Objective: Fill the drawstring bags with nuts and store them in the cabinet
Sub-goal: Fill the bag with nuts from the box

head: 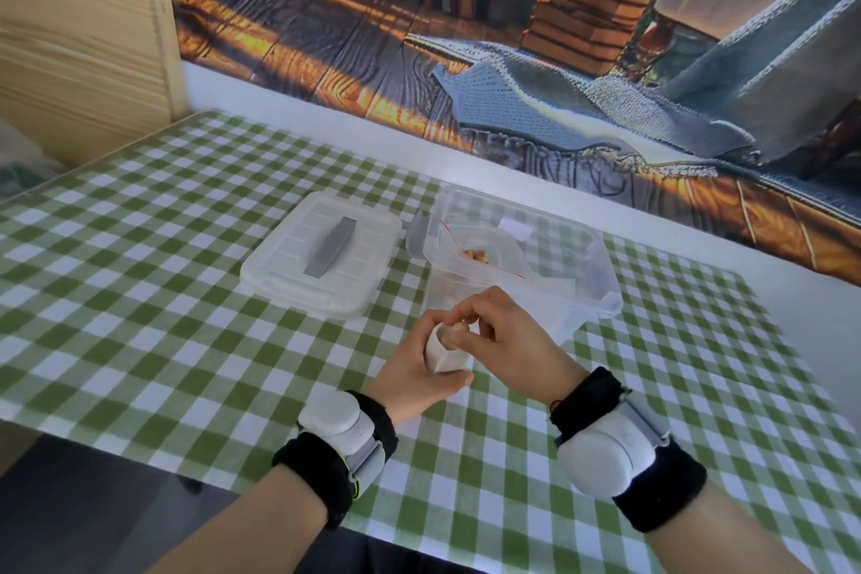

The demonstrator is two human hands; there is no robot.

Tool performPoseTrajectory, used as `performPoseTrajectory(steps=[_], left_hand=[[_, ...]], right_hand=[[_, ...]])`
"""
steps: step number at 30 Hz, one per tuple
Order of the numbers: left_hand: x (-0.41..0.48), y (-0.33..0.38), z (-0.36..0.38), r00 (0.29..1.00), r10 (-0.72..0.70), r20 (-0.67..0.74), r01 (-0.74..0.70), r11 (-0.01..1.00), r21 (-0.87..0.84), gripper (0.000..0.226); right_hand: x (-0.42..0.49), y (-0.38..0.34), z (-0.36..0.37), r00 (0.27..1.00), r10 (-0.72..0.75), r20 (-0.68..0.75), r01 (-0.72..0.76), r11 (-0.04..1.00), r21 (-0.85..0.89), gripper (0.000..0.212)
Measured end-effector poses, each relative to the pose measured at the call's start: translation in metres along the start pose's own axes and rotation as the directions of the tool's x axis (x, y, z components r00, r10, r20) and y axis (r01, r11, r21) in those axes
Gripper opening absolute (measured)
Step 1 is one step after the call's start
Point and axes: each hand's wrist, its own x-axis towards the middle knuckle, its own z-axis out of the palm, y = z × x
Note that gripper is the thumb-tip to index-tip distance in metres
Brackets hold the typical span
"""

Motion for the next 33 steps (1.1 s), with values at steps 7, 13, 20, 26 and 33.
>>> performPoseTrajectory(steps=[7, 13, 20, 26, 33], left_hand=[[0.001, 0.0, 0.0, 1.0, 0.022, -0.007, -0.022, 0.999, 0.034, 0.051], [0.0, 0.002, 0.001, 1.0, 0.027, -0.004, -0.026, 0.999, 0.024, 0.05], [-0.001, 0.001, 0.0, 1.0, 0.031, 0.002, -0.031, 0.999, 0.02, 0.055], [-0.001, 0.003, 0.001, 0.999, 0.034, 0.012, -0.034, 0.999, -0.008, 0.043], [-0.003, 0.008, 0.0, 0.999, 0.039, 0.037, -0.039, 0.999, -0.014, 0.037]], right_hand=[[-0.002, 0.004, -0.008, 1.0, -0.015, -0.022, 0.016, 0.999, 0.04, 0.035], [-0.004, 0.004, -0.001, 0.964, -0.178, -0.197, 0.204, 0.971, 0.122, 0.038], [-0.002, 0.01, 0.006, 0.98, -0.179, -0.09, 0.183, 0.982, 0.037, 0.02], [-0.004, 0.017, 0.002, 0.963, -0.186, -0.193, 0.204, 0.976, 0.077, 0.033], [-0.002, 0.031, 0.008, 0.98, -0.161, -0.114, 0.162, 0.987, 0.006, 0.042]])
